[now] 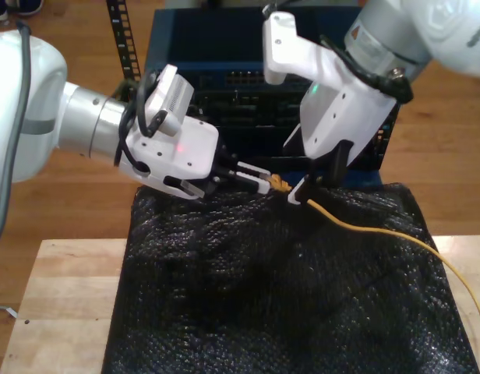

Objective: Grab the cable and plug it in

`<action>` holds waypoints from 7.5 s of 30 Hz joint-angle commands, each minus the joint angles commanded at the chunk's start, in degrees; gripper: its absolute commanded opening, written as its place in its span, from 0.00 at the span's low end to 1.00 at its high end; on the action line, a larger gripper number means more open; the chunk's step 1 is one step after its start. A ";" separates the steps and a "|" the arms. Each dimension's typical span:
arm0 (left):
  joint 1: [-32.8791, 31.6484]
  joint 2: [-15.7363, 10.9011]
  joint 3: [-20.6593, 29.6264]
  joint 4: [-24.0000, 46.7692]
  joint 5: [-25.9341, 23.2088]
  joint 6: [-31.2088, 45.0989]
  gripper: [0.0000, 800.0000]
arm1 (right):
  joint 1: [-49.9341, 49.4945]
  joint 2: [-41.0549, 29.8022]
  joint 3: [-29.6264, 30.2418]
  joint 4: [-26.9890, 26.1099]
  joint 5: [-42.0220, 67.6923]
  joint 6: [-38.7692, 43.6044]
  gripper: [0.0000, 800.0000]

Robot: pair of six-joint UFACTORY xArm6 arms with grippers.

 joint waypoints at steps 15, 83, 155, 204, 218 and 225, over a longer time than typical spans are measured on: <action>9.05 4.40 -0.09 -5.36 10.20 -3.60 0.00 | 0.00 -5.01 -3.43 0.09 -0.79 -6.24 1.00; 13.63 17.14 -0.18 -15.65 42.29 -15.03 0.01 | 22.77 -24.88 26.46 0.35 -46.42 -20.40 0.93; 12.57 17.32 -0.35 -15.65 44.92 -15.38 0.01 | 23.12 -24.35 26.64 0.53 -48.62 -19.60 0.00; 18.55 7.21 -5.01 -3.16 21.63 -15.21 1.00 | -3.69 -14.07 17.49 0.53 -28.66 -5.89 0.00; 18.90 -0.97 -6.86 19.34 8.44 -14.95 1.00 | -7.91 -5.54 17.23 -0.35 -24.35 -5.45 0.00; 18.90 -3.25 -6.86 28.84 4.04 -12.31 1.00 | -8.18 -2.64 17.49 -2.46 -23.47 -5.01 0.00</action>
